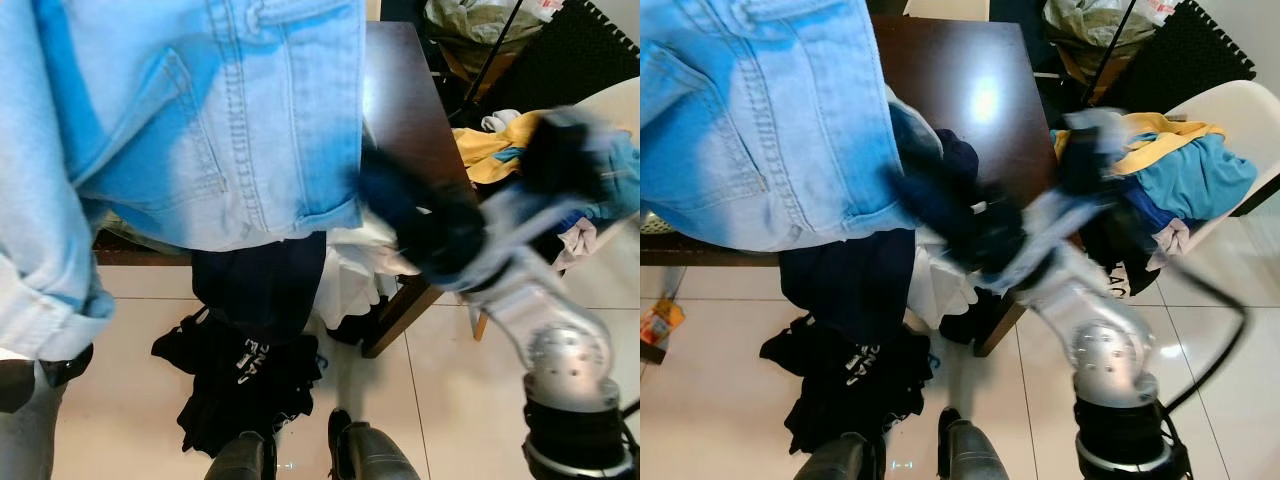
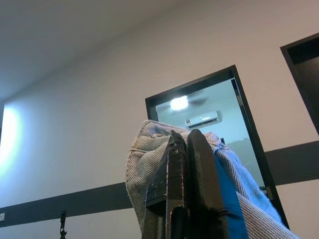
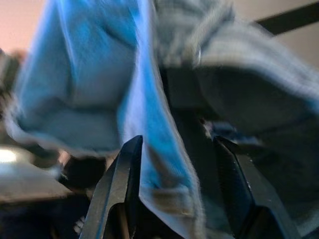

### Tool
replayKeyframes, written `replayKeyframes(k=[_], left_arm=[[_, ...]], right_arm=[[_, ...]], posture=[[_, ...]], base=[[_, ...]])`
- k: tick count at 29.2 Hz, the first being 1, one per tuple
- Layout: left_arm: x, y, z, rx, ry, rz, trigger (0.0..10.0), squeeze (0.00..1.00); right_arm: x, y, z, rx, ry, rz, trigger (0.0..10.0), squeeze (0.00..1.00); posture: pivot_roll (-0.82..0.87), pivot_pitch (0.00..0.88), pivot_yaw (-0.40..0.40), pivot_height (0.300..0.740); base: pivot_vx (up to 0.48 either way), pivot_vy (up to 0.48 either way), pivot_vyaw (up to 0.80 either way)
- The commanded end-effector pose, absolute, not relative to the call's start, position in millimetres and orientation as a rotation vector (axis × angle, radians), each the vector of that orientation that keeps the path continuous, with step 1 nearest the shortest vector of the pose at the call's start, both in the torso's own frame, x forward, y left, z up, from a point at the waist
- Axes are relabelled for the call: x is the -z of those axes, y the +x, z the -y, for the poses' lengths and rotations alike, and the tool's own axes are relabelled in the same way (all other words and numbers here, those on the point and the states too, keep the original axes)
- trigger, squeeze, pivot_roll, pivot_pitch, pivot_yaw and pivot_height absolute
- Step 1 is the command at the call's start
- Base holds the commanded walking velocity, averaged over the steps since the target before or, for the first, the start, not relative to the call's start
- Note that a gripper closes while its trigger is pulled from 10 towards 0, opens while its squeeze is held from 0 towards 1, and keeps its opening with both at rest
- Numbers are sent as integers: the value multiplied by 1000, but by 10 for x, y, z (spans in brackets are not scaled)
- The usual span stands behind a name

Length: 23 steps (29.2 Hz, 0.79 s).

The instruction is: Hang hanger

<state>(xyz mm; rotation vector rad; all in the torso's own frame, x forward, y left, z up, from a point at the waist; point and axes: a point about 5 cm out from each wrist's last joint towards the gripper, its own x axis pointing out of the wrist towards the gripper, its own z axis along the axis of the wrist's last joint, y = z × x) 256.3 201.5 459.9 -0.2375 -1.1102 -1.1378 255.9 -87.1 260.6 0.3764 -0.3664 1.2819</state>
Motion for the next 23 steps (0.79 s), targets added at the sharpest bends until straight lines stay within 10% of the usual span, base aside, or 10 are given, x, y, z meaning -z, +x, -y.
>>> replayKeyframes(k=[1,8,9,10,11,12,23], left_arm=[[-4640,2497,-2002,1164,-232,1139,10000,0],[-4649,2496,-1990,1172,-234,1135,10000,0],[-4650,2497,-1991,1172,-233,1134,10000,0],[-4651,2500,-1993,1171,-234,1133,10000,0],[-4651,2500,-1993,1171,-234,1133,10000,0],[-4651,2502,-1992,1169,-234,1132,10000,0],[-4641,2517,-1994,1157,-234,1124,10000,0]], right_arm=[[-2576,2632,788,-1216,241,381,10000,0],[-2620,2664,690,-1179,195,409,10000,0],[-2621,2664,661,-1178,182,414,8549,0],[-2606,2675,638,-1170,165,416,4510,0],[-2606,2675,638,-1170,165,416,4510,0],[-2579,2687,621,-1162,151,414,0,0],[-2489,2717,612,-1144,170,407,0,0]], posture=[[12,104,13,740],[19,104,17,740],[20,103,19,740],[20,103,19,740],[20,103,19,740],[20,103,19,740],[24,96,15,740]], base=[[0,0,0],[0,0,0],[0,0,0],[0,0,0],[0,0,0],[0,0,0],[0,0,0]])
